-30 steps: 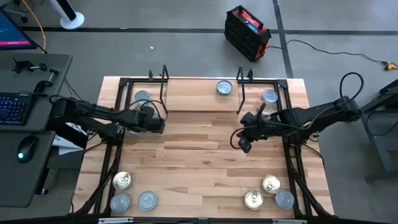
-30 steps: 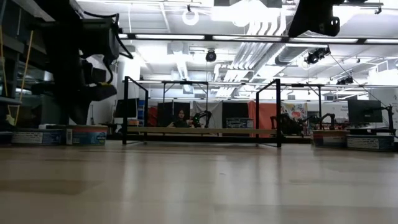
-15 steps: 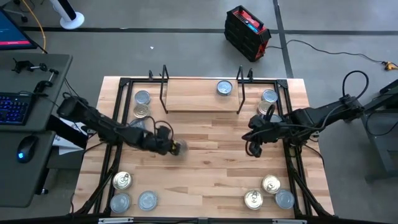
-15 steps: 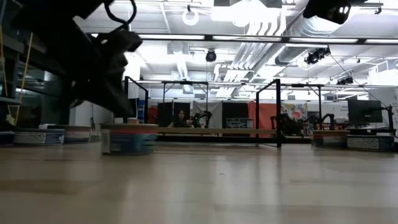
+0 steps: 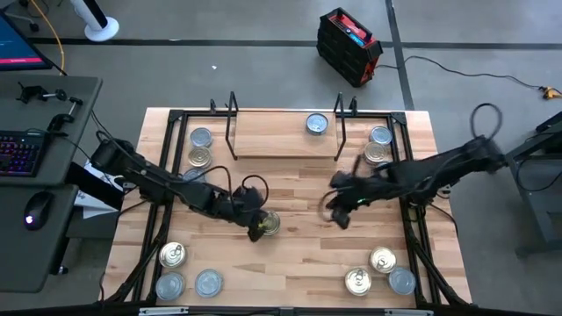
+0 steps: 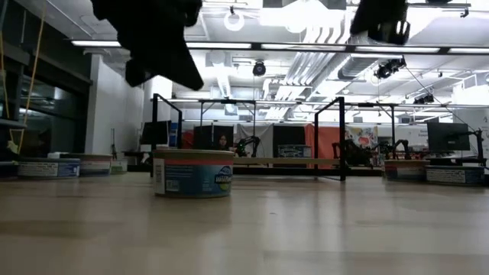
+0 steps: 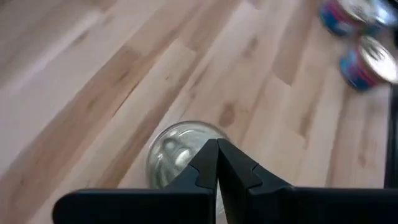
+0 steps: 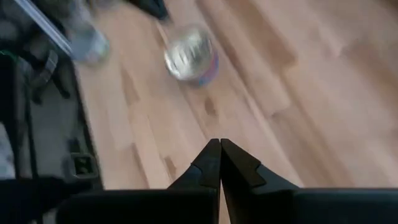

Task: Stack canned seafood by type on shelf
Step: Put the blue pink tuna can on the shelf

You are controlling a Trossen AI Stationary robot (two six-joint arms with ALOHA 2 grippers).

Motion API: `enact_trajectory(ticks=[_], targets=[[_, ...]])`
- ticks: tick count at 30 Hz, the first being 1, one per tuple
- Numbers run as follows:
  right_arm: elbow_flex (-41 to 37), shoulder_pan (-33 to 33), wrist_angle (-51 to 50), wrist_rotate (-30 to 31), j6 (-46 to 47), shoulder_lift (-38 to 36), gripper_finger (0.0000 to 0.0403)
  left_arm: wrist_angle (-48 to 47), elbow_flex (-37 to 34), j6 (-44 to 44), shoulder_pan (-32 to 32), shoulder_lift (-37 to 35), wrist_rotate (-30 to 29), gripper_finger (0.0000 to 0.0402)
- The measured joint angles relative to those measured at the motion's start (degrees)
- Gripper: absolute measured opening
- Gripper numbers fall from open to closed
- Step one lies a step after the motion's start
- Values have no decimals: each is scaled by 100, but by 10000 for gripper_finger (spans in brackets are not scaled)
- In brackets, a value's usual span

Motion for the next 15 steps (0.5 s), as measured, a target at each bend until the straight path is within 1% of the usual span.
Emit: enact_trajectory(ticks=[2,5,7,10,15], targets=[[-1,-29,194,-267,-52,520,0,-69,-64,404,-80,-78,181,0],[-1,-31,556,-368,-135,1368,0,-59,-257,648,-139,-82,606,0],[-1,-60,968,-379,-172,1934,0,13,-473,815,-148,-66,622,0],[-8,-159,1740,-399,-146,2641,0,269,-693,1036,-74,-42,446,0],[-6,-313,2758,-376,27,3294,0,356,-904,1582,42,-42,388,0]])
